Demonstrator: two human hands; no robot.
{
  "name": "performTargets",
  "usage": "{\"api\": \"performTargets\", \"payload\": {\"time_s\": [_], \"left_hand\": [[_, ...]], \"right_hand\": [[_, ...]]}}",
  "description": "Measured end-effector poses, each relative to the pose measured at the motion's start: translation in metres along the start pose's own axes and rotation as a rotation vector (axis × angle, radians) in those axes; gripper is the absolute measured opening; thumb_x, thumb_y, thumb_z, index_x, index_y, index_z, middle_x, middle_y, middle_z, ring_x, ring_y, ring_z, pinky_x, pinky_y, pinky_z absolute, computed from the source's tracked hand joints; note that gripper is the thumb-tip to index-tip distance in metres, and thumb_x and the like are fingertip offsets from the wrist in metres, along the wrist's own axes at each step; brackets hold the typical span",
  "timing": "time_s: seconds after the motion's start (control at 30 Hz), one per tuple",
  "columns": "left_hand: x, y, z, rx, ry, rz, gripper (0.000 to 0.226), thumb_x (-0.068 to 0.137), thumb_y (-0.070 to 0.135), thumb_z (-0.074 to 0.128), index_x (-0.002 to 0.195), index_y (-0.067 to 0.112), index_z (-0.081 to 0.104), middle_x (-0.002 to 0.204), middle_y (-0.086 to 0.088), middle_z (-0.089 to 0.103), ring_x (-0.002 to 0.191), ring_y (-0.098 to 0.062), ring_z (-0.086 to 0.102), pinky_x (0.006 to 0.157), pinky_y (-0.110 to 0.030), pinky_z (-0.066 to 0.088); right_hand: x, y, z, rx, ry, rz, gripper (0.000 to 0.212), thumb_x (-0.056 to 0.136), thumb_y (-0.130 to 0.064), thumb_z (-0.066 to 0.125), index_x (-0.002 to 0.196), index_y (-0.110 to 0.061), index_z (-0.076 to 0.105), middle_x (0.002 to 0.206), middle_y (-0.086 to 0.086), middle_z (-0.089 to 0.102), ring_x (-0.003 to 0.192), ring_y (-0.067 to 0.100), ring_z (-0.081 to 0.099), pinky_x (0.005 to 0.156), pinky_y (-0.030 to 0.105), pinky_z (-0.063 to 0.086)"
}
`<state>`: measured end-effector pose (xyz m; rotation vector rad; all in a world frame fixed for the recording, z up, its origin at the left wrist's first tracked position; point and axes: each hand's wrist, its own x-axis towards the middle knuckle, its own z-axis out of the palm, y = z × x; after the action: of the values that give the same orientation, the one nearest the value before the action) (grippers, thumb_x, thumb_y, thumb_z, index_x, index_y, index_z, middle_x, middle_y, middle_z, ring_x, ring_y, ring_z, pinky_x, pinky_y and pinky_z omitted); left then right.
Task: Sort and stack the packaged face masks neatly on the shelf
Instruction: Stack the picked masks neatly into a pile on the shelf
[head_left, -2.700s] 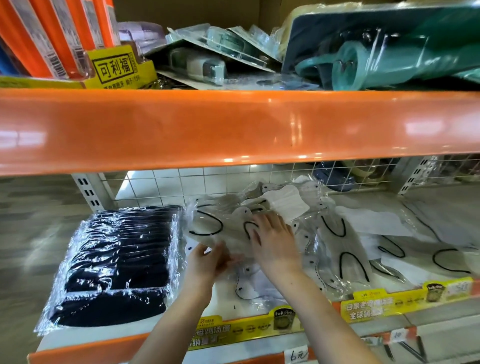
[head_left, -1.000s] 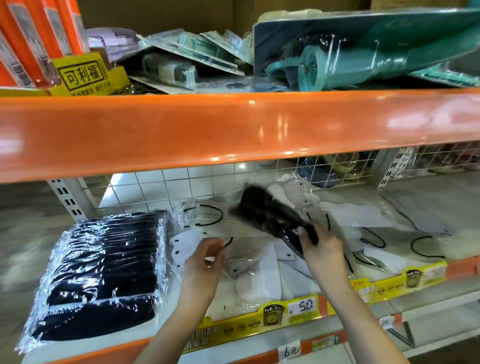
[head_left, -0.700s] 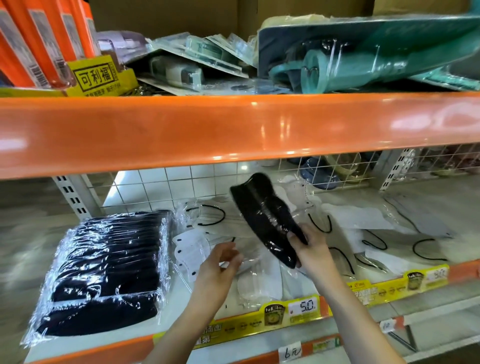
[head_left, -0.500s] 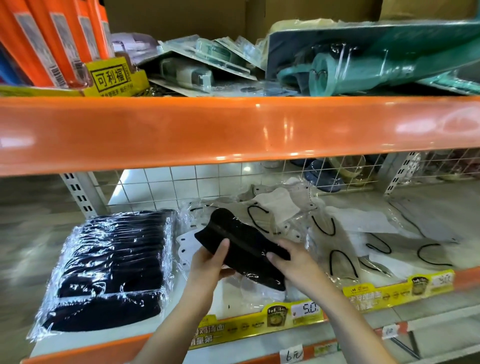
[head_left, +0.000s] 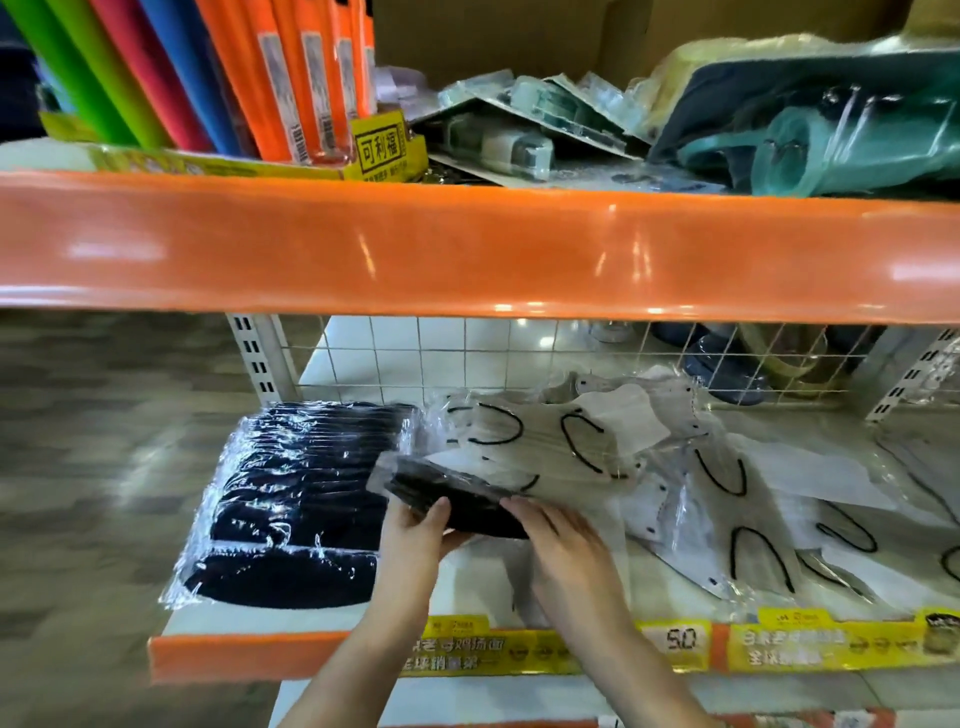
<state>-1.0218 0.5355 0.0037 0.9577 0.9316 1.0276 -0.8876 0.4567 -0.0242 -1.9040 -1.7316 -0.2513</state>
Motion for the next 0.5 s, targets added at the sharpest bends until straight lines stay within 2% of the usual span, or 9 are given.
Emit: {"api": "performTargets", "payload": {"time_s": [0.03, 0.1, 0.17, 0.23, 0.3, 0.4, 0.5], "left_hand": [[-0.003, 0.001, -0.006, 0.127, 0.048, 0.099, 0.035, 0.095, 0.002, 0.05, 0.129, 0.008, 0.044, 0.12, -0.012, 0.061, 0.111, -0.024, 0.06, 0.086, -0.03, 0.054], [-0.008, 0.004, -0.02, 0.388, 0.197, 0.273, 0.066, 0.09, 0.012, 0.062, 0.145, 0.022, 0.026, 0.137, 0.005, 0.046, 0.128, -0.011, 0.044, 0.103, -0.025, 0.037], [-0.012, 0.01, -0.037, 0.648, 0.342, 0.466, 0.083, 0.083, 0.023, 0.069, 0.149, 0.024, 0.019, 0.145, 0.008, 0.032, 0.139, -0.011, 0.027, 0.11, -0.032, 0.03], [-0.009, 0.009, -0.06, 1.044, 0.367, 0.797, 0.073, 0.083, 0.04, 0.065, 0.144, 0.017, 0.031, 0.149, -0.005, 0.034, 0.141, -0.022, 0.023, 0.113, -0.04, 0.026], [-0.006, 0.009, -0.082, 1.308, 0.253, 0.973, 0.056, 0.085, 0.048, 0.053, 0.13, 0.016, 0.049, 0.137, -0.01, 0.052, 0.133, -0.025, 0.038, 0.113, -0.04, 0.021], [-0.01, 0.009, -0.103, 1.425, 0.024, 0.969, 0.044, 0.083, 0.046, 0.052, 0.118, 0.02, 0.062, 0.122, -0.002, 0.064, 0.117, -0.022, 0.058, 0.103, -0.038, 0.036], [-0.013, 0.005, -0.122, 1.463, 0.019, 0.922, 0.035, 0.087, 0.031, 0.048, 0.108, 0.015, 0.071, 0.111, 0.002, 0.07, 0.107, -0.019, 0.065, 0.092, -0.034, 0.041]], "right_hand": [[0.003, -0.002, 0.003, 0.011, 0.011, 0.009, 0.062, 0.054, -0.001, 0.055, 0.114, -0.018, 0.062, 0.103, -0.002, 0.07, 0.087, 0.018, 0.066, 0.08, 0.026, 0.052], [0.01, -0.01, 0.008, 0.037, 0.019, 0.009, 0.066, 0.05, 0.005, 0.06, 0.112, -0.016, 0.066, 0.102, -0.001, 0.07, 0.086, 0.02, 0.067, 0.075, 0.026, 0.055], [0.017, -0.025, 0.011, 0.032, 0.038, -0.029, 0.059, 0.057, 0.001, 0.048, 0.11, -0.015, 0.068, 0.103, -0.002, 0.07, 0.088, 0.018, 0.067, 0.077, 0.026, 0.055], [0.025, -0.04, 0.016, 0.056, 0.056, -0.064, 0.056, 0.061, 0.001, 0.044, 0.108, -0.014, 0.07, 0.103, -0.002, 0.071, 0.091, 0.017, 0.067, 0.08, 0.029, 0.055], [0.029, -0.058, 0.021, 0.071, 0.051, -0.102, 0.05, 0.067, -0.003, 0.042, 0.107, -0.016, 0.07, 0.104, -0.004, 0.07, 0.092, 0.015, 0.066, 0.082, 0.029, 0.055], [0.03, -0.085, 0.031, 0.087, -0.006, -0.161, 0.046, 0.071, -0.013, 0.037, 0.104, -0.019, 0.07, 0.104, -0.008, 0.069, 0.093, 0.012, 0.064, 0.081, 0.025, 0.053], [0.029, -0.105, 0.044, 0.128, -0.053, -0.212, 0.042, 0.075, -0.023, 0.039, 0.101, -0.02, 0.071, 0.102, -0.008, 0.07, 0.093, 0.011, 0.065, 0.08, 0.025, 0.053]]}}
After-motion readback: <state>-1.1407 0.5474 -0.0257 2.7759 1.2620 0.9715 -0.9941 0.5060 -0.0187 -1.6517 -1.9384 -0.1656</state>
